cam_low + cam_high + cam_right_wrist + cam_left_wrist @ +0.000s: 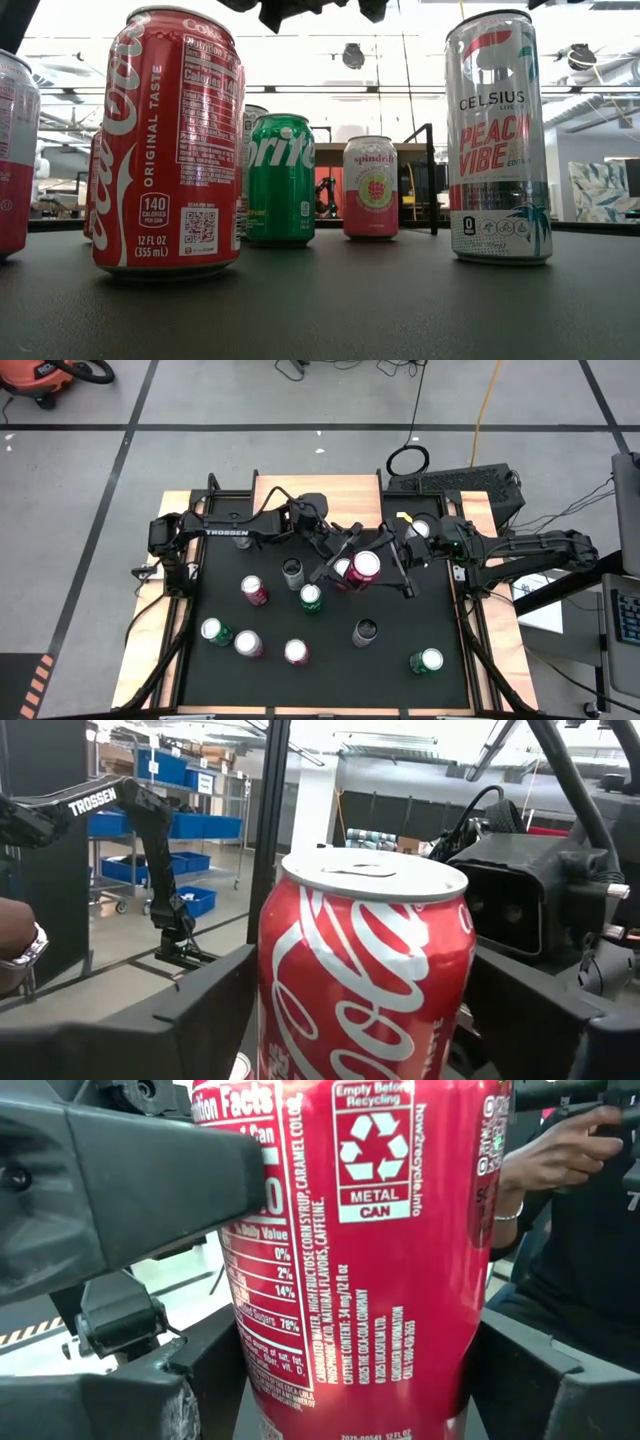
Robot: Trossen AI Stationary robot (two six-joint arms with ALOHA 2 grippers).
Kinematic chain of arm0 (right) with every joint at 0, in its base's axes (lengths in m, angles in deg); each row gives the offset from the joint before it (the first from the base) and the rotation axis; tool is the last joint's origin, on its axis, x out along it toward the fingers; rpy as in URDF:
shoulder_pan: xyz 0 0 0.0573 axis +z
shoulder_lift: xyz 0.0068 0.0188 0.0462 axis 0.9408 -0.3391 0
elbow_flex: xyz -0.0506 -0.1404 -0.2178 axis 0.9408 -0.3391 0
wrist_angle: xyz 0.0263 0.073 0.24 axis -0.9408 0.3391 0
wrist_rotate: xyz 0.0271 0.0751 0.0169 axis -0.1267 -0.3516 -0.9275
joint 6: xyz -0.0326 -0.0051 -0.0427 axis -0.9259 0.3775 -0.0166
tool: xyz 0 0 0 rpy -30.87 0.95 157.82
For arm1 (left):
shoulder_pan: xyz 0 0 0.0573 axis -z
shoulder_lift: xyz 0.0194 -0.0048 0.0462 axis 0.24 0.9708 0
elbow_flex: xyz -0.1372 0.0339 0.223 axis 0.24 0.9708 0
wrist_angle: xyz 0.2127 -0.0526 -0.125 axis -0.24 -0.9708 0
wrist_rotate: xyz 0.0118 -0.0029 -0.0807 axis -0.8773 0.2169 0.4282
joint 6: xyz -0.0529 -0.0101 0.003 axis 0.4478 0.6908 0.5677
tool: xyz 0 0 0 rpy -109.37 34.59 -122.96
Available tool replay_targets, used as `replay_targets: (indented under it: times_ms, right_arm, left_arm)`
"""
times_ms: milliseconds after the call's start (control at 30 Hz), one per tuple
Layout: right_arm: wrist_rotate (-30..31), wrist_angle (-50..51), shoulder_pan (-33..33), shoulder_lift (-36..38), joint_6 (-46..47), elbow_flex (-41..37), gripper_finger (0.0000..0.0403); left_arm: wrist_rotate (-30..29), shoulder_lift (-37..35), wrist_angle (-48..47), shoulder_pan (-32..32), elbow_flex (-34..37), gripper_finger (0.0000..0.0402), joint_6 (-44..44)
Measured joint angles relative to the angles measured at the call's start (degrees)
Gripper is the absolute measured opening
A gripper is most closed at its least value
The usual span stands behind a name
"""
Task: Place canned beverage on shelf
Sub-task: Put the top right red soda can on the shelf
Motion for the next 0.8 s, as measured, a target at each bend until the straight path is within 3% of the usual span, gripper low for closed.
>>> replay_targets:
  times_ms: [167, 500, 800]
  right_arm:
    - [-0.46, 0.02, -0.02, 0.0, 0.5, 0.0, 0.0304]
    - [-4.12, 3.68, -0.39, 0.0, -0.42, 1.2, 0.0328]
    - [-4.2, 5.71, -0.47, -0.01, -0.72, 2.01, 0.03]
  left_arm:
    - [-0.02, -0.04, -0.32, 0.02, 0.0, 0.0293, 0.11]
    - [0.17, -0.09, -2.1, 0.09, 0.09, 0.0293, 0.11]
    - [0.13, -0.13, -2.77, 0.09, 0.09, 0.0293, 0.11]
